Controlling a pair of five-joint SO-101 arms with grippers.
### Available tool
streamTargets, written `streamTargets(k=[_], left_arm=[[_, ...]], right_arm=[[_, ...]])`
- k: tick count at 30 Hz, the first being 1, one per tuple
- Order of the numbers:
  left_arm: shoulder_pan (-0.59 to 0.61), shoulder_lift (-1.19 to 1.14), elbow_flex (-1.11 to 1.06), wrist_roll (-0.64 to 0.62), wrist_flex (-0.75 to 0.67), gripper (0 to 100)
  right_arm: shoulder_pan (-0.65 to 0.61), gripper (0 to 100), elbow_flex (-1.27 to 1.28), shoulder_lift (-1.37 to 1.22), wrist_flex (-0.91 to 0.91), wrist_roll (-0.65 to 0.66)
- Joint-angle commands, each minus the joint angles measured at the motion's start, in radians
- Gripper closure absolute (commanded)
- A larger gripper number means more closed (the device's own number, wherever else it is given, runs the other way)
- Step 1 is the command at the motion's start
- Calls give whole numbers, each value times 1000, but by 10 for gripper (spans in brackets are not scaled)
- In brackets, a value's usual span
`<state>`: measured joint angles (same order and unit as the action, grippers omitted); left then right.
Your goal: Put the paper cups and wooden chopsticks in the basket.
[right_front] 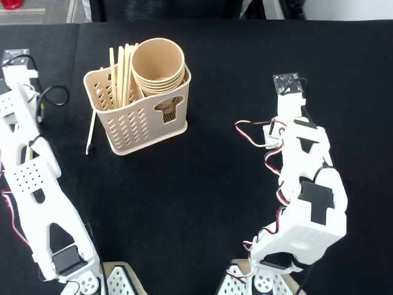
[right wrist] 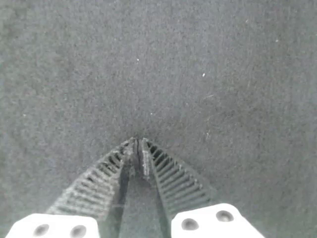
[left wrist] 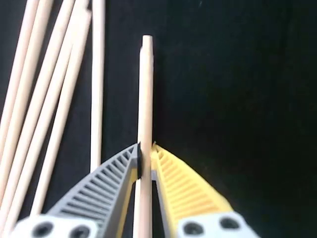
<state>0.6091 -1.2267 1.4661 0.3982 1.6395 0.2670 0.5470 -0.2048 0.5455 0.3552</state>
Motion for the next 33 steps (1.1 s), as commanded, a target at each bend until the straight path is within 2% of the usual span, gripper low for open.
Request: streamTargets(k=[1, 8, 13, 23, 28, 33], left_arm=[[-25, 91, 213, 6, 120, 971], [-48, 264, 202, -3, 118, 971], [-47, 443, 197, -83, 121, 971], [-51, 806, 200, -399, 124, 971], [-143, 994, 200, -597, 120, 971], [-331, 1053, 196, -578, 124, 971]], right_arm=[[3, 985, -1, 59, -5, 12], [3, 985, -1, 59, -5, 12], [3, 985, -2, 59, -5, 12], [3, 985, -2, 59, -5, 12], [3, 985, -1, 59, -5, 12], [3, 985, -1, 59, -5, 12]])
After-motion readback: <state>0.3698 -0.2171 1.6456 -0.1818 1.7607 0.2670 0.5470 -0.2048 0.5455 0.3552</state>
